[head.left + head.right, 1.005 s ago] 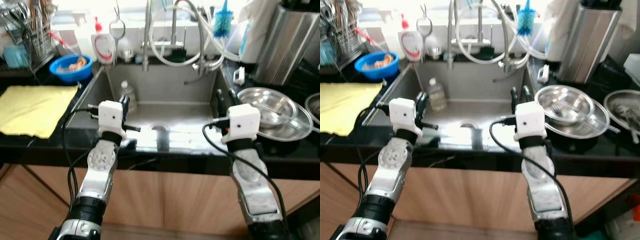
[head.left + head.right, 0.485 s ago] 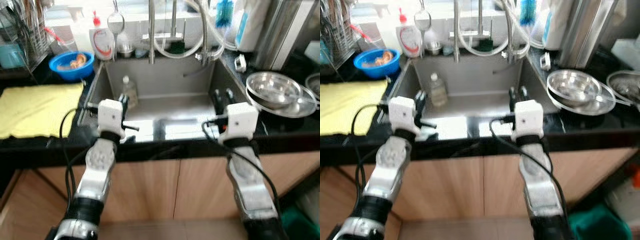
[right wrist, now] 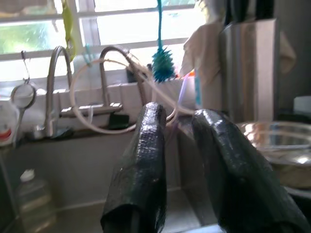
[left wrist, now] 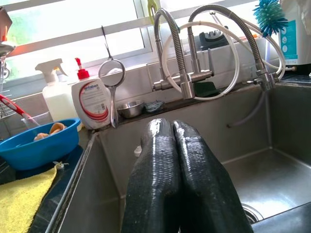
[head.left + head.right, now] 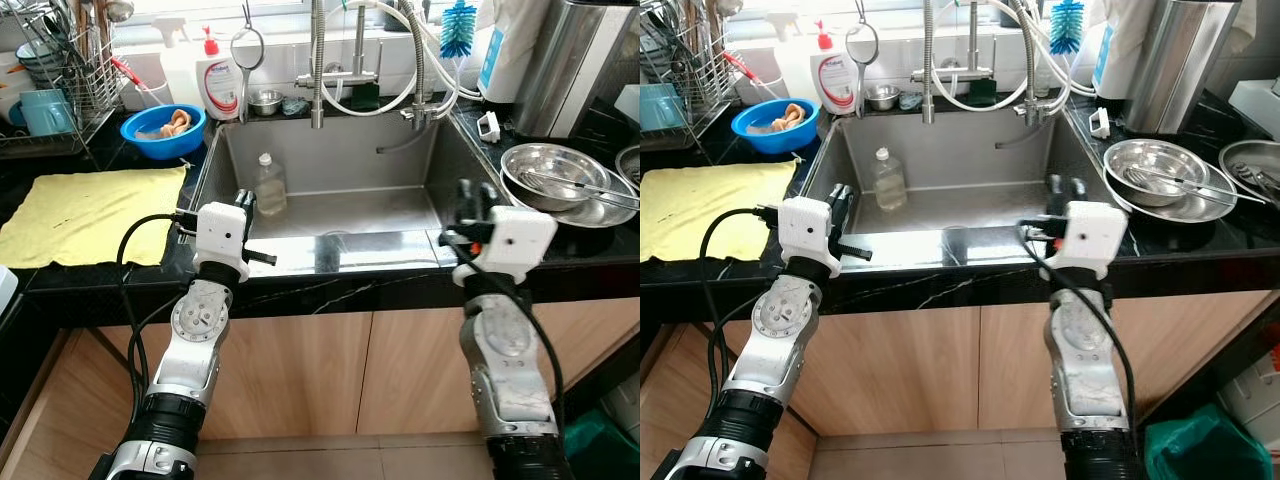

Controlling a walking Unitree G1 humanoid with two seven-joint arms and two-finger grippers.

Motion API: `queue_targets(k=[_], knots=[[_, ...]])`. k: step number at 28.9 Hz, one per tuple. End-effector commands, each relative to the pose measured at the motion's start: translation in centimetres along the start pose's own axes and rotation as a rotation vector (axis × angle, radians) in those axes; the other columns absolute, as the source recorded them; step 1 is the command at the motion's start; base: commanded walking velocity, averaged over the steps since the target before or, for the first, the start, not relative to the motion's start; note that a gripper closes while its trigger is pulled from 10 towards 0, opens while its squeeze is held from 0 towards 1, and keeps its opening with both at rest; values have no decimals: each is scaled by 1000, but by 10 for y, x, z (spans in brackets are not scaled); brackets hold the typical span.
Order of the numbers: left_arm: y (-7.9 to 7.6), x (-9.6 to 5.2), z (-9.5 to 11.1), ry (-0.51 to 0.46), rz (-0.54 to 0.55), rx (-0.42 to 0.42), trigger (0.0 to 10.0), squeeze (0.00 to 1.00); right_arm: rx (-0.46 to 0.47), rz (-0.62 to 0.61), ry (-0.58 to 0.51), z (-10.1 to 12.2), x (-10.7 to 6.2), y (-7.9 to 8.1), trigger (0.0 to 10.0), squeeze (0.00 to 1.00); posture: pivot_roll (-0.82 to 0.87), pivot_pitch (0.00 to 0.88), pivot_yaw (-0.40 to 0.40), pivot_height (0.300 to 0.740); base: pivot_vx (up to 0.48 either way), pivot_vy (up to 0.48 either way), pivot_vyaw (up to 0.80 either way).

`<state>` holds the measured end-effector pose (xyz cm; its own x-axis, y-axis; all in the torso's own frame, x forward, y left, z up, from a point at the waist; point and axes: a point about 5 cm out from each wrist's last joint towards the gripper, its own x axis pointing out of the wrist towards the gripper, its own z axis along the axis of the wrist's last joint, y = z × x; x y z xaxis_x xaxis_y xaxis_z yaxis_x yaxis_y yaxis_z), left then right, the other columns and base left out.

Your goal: Kitchen organization

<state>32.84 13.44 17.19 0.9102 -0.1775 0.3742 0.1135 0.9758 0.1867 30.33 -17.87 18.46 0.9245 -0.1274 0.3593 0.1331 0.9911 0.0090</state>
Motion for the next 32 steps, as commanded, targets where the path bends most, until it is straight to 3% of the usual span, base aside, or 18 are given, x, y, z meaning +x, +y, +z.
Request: queue_targets(k=[1,6,10,11,12,14,20,25,32], knots=[[1,0,-2,13,1,16,10000,0,19,-6,-35,10,3,-1,10000,1000,-243,0,59,731,0,0,0],[1,1,-2,14,7,18,10000,0,21,-102,-76,25,15,-26,10000,1000,-248,0,57,731,0,0,0],[0,0,-2,15,5,18,10000,0,30,-67,-41,20,14,-21,10000,1000,-244,0,55,731,0,0,0],[-1,0,-2,14,6,17,10000,0,34,-35,-14,14,12,-15,10000,718,-240,0,52,731,0,0,0],[-1,0,-2,14,6,16,10000,0,37,-13,4,11,11,-12,10000,0,-240,0,52,731,0,0,0],[-3,1,-2,12,1,22,10000,0,35,40,30,3,7,1,10000,0,-231,0,49,731,0,0,0],[-2,4,2,-9,16,37,10000,0,31,76,29,4,8,12,10000,0,-236,0,46,731,0,-79,0],[-4,3,1,-9,14,38,10000,0,-26,117,23,3,6,17,10000,0,-234,0,37,731,0,-472,0],[-5,3,2,-21,26,18,10000,0,-8,108,19,4,6,15,10000,0,-233,0,31,731,0,-381,0]])
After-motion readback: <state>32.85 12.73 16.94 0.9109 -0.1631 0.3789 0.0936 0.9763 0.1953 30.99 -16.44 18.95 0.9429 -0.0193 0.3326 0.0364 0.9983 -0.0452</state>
